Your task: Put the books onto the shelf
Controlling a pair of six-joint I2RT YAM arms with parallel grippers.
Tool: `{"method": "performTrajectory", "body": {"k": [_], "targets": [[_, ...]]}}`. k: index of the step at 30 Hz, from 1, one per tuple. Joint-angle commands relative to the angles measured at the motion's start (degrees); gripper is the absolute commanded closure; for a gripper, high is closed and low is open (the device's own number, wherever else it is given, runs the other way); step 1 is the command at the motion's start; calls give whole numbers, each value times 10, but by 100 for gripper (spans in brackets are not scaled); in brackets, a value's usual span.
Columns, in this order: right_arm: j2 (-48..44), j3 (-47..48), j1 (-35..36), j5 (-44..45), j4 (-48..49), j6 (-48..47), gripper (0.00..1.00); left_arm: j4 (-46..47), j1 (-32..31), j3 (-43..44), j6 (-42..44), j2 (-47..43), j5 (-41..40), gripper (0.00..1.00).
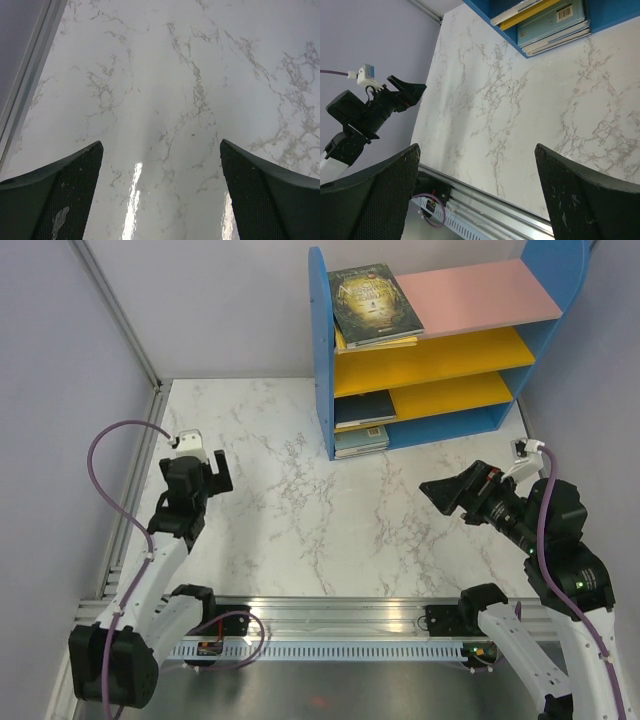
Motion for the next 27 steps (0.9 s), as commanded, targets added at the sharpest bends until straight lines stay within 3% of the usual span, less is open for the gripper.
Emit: {"method": "performTrajectory", "body": {"k": [1, 6, 10, 13, 16, 18, 20, 27], "targets": [[7, 7, 3, 49, 8, -2, 2, 202, 28, -54, 29, 27, 33, 0], [10, -34, 3, 66, 63, 19, 2, 346, 32, -114, 32, 119, 48, 0], [19, -38, 3, 99, 49, -6, 2, 491, 43, -150, 17, 192, 63, 0], [18, -50, 3, 132, 49, -25, 2, 548, 44, -148, 10, 249, 83, 0], [21, -75, 3, 150, 73, -54, 2, 529, 45, -122, 34, 276, 99, 0], [21, -83, 2, 161, 101, -64, 2, 617, 46, -144, 47, 296, 116, 0], [17, -101, 3, 168, 119, -62, 2, 598, 48, -147, 55, 293, 134, 0], [-7, -188, 3, 190, 211, -84, 2, 660, 49, -180, 64, 294, 167, 0]]}}
